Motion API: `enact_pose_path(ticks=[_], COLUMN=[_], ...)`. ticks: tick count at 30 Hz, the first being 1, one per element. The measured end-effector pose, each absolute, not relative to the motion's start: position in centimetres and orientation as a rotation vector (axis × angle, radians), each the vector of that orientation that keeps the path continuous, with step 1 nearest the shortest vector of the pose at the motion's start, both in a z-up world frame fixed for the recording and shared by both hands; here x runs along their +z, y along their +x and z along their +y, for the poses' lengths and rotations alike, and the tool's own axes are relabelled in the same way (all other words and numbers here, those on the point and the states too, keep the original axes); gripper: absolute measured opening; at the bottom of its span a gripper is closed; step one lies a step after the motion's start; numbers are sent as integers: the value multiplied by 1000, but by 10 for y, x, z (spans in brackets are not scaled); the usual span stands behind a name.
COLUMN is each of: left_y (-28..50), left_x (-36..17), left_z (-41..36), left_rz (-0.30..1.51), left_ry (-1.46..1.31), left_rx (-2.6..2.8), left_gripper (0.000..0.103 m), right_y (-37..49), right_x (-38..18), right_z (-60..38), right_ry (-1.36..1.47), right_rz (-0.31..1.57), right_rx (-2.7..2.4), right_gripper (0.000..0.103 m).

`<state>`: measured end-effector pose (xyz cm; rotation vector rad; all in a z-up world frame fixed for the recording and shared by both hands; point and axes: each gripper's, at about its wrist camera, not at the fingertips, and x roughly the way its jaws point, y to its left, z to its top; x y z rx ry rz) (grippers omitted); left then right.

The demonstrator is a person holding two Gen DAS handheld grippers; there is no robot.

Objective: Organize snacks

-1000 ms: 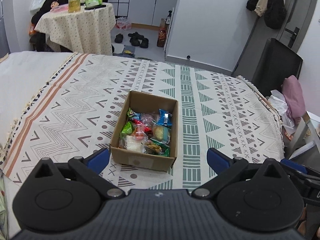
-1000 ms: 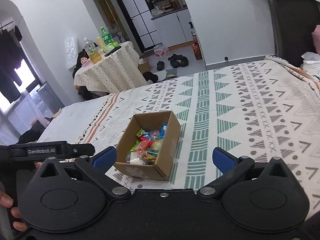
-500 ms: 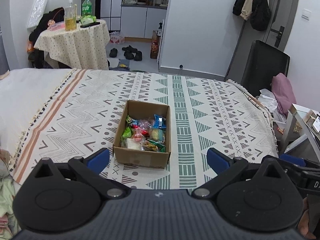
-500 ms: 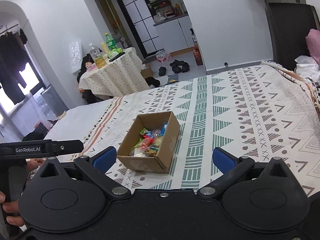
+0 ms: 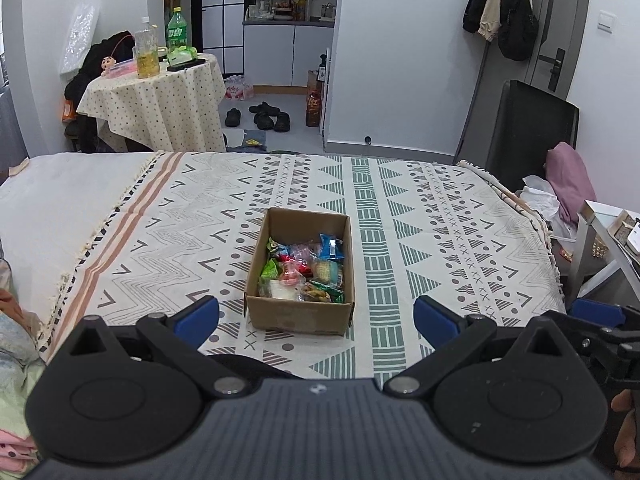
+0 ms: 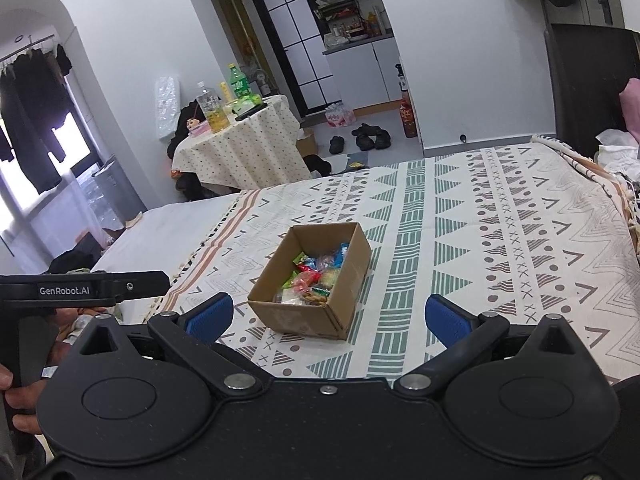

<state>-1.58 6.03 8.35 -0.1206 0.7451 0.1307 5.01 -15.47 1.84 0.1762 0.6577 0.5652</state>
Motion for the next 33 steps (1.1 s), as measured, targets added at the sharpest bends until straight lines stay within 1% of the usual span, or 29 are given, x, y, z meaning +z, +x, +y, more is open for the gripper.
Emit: enact_pose_path(ticks=[33], left_y=[-20], left_x=[86], left_z=[69], left_rz=[736], left_ry=[-127], left_rx=[137], left_gripper=[103], right_y=[48], right_x=[28], right_z=[-151], right_ry=[143], right_rz=[646], right_rx=[560], right_gripper=[103])
